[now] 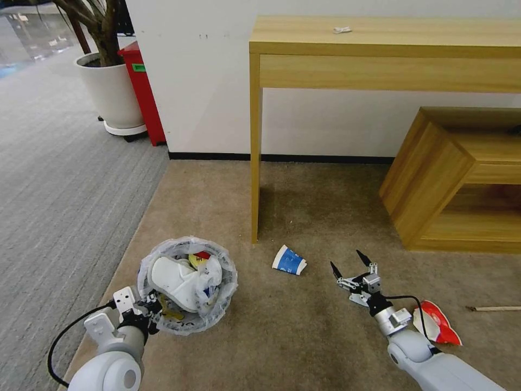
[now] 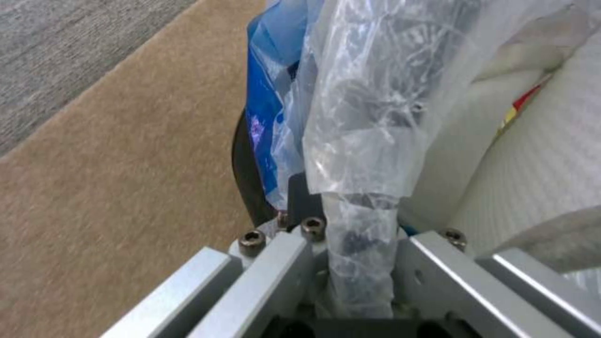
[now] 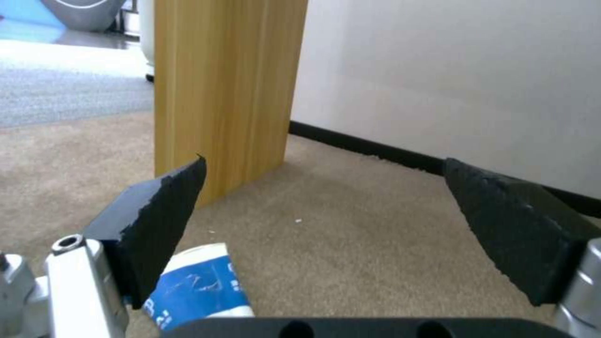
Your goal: Pick up the trash bin and place the garbage on the floor into it.
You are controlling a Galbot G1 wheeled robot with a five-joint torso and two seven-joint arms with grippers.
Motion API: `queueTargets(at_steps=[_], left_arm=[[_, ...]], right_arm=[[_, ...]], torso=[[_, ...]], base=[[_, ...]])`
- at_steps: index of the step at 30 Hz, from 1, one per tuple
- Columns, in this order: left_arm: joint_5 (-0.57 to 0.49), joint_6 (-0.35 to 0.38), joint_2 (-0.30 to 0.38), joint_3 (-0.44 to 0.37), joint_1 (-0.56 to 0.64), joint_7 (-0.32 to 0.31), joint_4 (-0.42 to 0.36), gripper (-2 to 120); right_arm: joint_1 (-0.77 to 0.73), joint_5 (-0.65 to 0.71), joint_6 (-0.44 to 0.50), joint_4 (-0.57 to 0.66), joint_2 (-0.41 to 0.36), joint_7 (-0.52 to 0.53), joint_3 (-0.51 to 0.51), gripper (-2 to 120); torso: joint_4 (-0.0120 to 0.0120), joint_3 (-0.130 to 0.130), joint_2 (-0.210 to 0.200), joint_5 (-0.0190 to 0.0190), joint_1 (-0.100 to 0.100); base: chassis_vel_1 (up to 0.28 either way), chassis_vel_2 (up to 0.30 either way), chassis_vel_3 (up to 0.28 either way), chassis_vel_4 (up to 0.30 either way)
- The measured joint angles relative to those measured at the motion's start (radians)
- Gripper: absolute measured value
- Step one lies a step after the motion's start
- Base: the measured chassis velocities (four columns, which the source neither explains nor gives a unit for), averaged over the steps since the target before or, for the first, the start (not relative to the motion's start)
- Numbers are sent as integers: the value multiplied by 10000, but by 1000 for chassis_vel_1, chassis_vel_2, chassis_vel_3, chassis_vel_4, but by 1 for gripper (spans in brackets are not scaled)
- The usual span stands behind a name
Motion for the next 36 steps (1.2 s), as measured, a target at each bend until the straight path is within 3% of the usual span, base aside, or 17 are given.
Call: queueTargets(at_steps=[14, 19, 25, 36], left_arm=[[9, -11, -7, 2, -4, 2, -23, 0], [32, -11, -51, 6, 23, -3, -28, 0], [157, -10, -122, -22, 154, -14, -49, 0], [231, 1, -168, -114, 294, -67, -104, 0]], right_arm=[[-51, 382, -22, 19, 77, 100, -373, 96], [157, 1067, -467, -190, 75, 367, -906, 100], [416, 3279, -1222, -442, 417, 429, -1590, 100], [743, 3756, -1788, -1061, 1068, 403, -2158, 100]], torso=[[0, 1, 0, -1, 1], [-1, 0, 0, -1, 0], [1, 0, 0, 0, 0], [0, 1, 0, -1, 0]], base=[[-71, 76, 73, -67], [0, 0, 0, 0], [0, 0, 0, 0], [0, 0, 0, 0]])
